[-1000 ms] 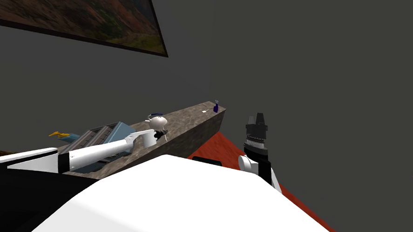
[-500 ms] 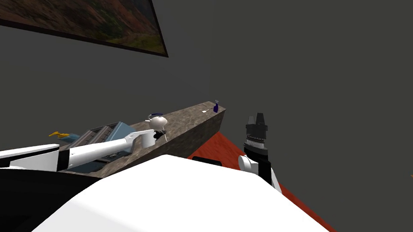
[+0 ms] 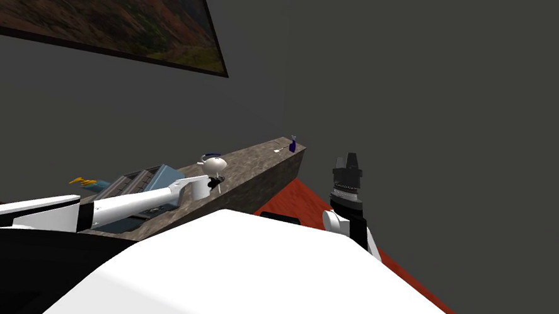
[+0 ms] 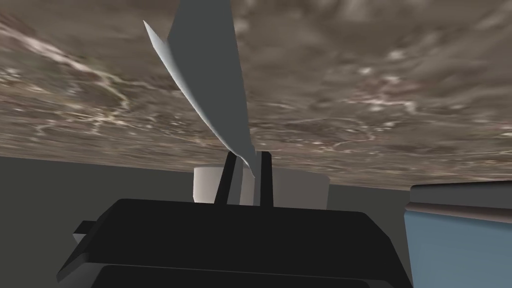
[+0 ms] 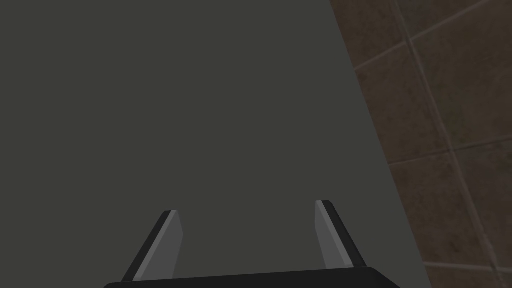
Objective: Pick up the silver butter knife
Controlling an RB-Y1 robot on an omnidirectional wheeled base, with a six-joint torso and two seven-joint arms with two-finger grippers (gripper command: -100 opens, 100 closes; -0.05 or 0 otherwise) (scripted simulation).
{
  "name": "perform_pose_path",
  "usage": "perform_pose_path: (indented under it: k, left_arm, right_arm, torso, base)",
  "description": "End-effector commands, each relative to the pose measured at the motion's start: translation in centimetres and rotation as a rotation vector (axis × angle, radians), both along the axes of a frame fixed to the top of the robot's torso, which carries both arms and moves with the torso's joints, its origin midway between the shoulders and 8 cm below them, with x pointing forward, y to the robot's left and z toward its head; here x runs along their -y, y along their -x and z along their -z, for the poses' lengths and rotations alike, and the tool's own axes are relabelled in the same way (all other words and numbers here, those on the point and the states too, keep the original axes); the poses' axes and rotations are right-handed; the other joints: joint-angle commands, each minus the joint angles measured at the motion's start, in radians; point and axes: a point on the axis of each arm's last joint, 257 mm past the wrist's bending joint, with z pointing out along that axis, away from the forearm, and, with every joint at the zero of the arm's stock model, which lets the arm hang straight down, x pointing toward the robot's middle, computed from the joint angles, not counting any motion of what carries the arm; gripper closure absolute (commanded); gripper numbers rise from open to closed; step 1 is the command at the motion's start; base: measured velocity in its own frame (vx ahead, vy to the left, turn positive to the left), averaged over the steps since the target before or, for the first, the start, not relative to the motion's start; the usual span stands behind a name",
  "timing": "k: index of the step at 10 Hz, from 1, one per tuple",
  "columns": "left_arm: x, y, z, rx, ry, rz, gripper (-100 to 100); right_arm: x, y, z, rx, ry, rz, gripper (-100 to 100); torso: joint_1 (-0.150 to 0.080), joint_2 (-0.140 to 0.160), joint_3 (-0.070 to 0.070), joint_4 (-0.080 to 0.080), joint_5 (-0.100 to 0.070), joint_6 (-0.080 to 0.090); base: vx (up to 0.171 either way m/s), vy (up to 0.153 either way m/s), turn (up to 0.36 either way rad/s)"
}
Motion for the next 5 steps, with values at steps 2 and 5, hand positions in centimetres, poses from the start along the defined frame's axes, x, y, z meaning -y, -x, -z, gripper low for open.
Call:
perform_pose_path:
  k: [2, 5]
  left_arm:
    - [1.2, 0.0, 0.4, -0.003, 0.019, 0.016, 100]
    - [2.1, -0.3, 0.6, -0.002, 0.032, 0.030, 100]
  right_arm:
    - [0.0, 0.0, 0.0, 0.000, 0.000, 0.000, 0]
    - [0.0, 0.0, 0.0, 0.000, 0.000, 0.000, 0]
  torso:
    - [-0.001, 0.000, -0.001, -0.002, 0.003, 0.000]
    - [-0.001, -0.002, -0.004, -0.005, 0.010, 0.003]
  base:
    - [0.012, -0.008, -0.003]
    - [0.010, -0.013, -0.005]
